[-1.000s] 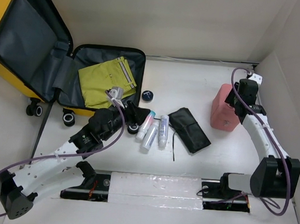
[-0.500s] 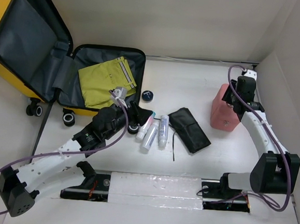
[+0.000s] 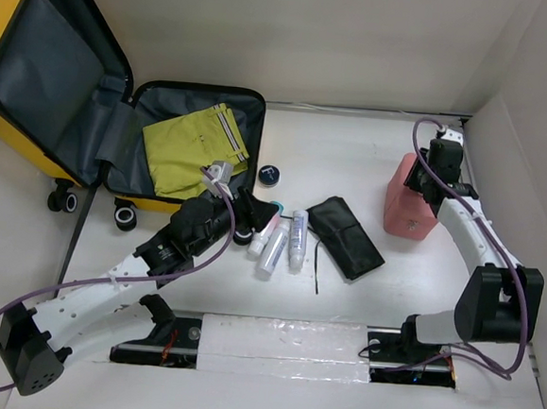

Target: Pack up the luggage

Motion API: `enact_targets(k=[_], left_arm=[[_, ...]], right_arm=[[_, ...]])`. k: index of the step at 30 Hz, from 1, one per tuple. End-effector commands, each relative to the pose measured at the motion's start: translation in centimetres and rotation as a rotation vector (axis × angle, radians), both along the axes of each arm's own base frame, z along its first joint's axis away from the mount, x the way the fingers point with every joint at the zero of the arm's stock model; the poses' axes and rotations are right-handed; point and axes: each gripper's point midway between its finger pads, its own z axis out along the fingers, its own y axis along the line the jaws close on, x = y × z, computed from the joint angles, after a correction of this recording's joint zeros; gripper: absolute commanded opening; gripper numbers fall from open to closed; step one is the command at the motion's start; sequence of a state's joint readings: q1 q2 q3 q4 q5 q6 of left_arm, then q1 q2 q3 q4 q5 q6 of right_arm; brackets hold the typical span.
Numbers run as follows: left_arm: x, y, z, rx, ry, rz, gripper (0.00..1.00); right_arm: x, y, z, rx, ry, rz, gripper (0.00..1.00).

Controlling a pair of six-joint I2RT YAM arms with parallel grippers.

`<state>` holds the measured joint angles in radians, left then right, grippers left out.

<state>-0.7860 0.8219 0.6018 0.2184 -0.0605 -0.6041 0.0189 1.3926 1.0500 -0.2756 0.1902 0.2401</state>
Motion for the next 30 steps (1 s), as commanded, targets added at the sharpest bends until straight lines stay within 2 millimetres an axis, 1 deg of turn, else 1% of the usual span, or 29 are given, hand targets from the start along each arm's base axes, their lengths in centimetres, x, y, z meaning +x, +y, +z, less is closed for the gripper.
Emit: enact_targets(k=[1,3,4,5,6,7,8,9,10,11,12,13,14,15,16,17,18,19,20,21,22,23,24,25,26,27,28,29,30], left_arm=[[-0.1,-0.3,2.1,-0.056,-0.049,-0.007,0.51],[0.0,-0.3,2.3,-0.064,-0.056,-0.007,0.51],[0.0,-0.3,2.3,-0.064,-0.056,-0.007,0.51],[0.0,-0.3,2.9,-0.071,-0.064,-0.007,0.50],[0.0,-0.3,2.9,-0.072,-0.064,-0.007,0.50],[0.0,-0.3,3.6,-0.081,-0.074,-0.007,0.50],[0.0,-0.3,3.6,-0.081,-0.074,-0.007,0.50],[-0.1,-0.2,3.9,-0.082,-0.087,-0.008,0.50],[0.0,-0.1,4.4,-0.088,-0.094,0.001,0.50],[0.1,0.0,4.4,-0.087,-0.094,0.010,0.50],[0.2,0.0,5.0,-0.097,-0.104,0.010,0.50],[0.2,0.0,5.7,-0.107,-0.114,0.010,0.50],[0.3,0.1,6.0,-0.113,-0.121,0.020,0.50],[0.3,0.1,6.3,-0.123,-0.130,0.020,0.50],[0.3,0.0,6.7,-0.135,-0.142,0.020,0.50],[0.4,0.0,8.2,-0.165,-0.170,0.020,0.50],[0.5,0.2,8.7,-0.173,-0.178,0.029,0.50],[0.4,0.2,10.0,-0.191,-0.196,0.029,0.50],[0.6,0.3,10.6,-0.201,-0.206,0.042,0.50],[0.8,0.5,11.5,-0.212,-0.228,0.054,0.50],[0.6,0.7,12.5,-0.232,-0.247,0.054,0.50],[0.6,1.0,13.7,-0.255,-0.267,0.068,0.49],[0.4,1.4,14.6,-0.272,-0.282,0.078,0.49],[0.4,1.9,15.4,-0.286,-0.294,0.098,0.49],[0.0,2.7,16.6,-0.313,-0.316,0.111,0.49],[-0.2,3.2,17.5,-0.339,-0.338,0.120,0.48],[-0.3,3.7,17.9,-0.351,-0.345,0.142,0.48],[-0.8,4.6,19.2,-0.380,-0.368,0.154,0.48],[-1.0,5.1,19.6,-0.391,-0.375,0.168,0.48]], right_arm=[[1.3,-0.3,1.0,0.028,-0.053,-0.009,0.34],[1.5,-0.3,0.2,0.035,-0.034,-0.015,0.27],[1.5,-0.7,0.2,0.035,-0.034,-0.026,0.23],[1.4,-1.1,0.2,0.035,-0.034,-0.035,0.17],[1.1,-0.8,-0.1,0.049,-0.031,-0.030,0.07],[1.5,-1.1,0.3,0.054,-0.054,-0.033,0.01],[1.2,-1.3,0.4,0.063,-0.057,-0.031,0.00],[1.2,-1.1,1.7,0.077,-0.097,-0.028,0.00],[1.0,-1.4,2.5,0.082,-0.117,-0.029,0.00],[1.0,-1.5,3.6,0.094,-0.153,-0.035,0.00],[1.0,-1.3,4.9,0.099,-0.192,-0.021,0.00],[0.8,-0.7,7.2,0.111,-0.258,0.011,0.00],[0.6,-0.7,8.6,0.109,-0.292,0.014,0.00],[0.7,0.0,10.9,0.123,-0.347,0.056,0.00],[0.6,0.9,12.7,0.139,-0.396,0.084,0.00],[0.1,1.6,14.9,0.143,-0.445,0.113,0.00],[-0.2,3.2,16.3,0.157,-0.474,0.167,0.00],[-0.5,4.1,18.9,0.160,-0.525,0.198,0.00],[-0.9,4.9,20.5,0.163,-0.561,0.222,0.00],[-1.1,6.0,21.6,0.171,-0.581,0.255,0.00],[-1.5,7.9,23.6,0.184,-0.617,0.307,0.00],[-1.9,9.3,24.3,0.196,-0.630,0.349,0.00],[-2.2,10.8,25.7,0.229,-0.663,0.387,0.00],[-2.7,13.9,26.2,0.270,-0.668,0.480,0.00],[-3.0,15.8,27.3,0.300,-0.693,0.531,0.00],[-2.6,17.8,27.1,0.350,-0.685,0.571,0.00],[-2.6,19.7,28.3,0.388,-0.726,0.619,0.00],[-3.6,23.1,29.4,0.443,-0.743,0.712,0.00],[-3.8,24.9,30.0,0.484,-0.758,0.754,0.00]])
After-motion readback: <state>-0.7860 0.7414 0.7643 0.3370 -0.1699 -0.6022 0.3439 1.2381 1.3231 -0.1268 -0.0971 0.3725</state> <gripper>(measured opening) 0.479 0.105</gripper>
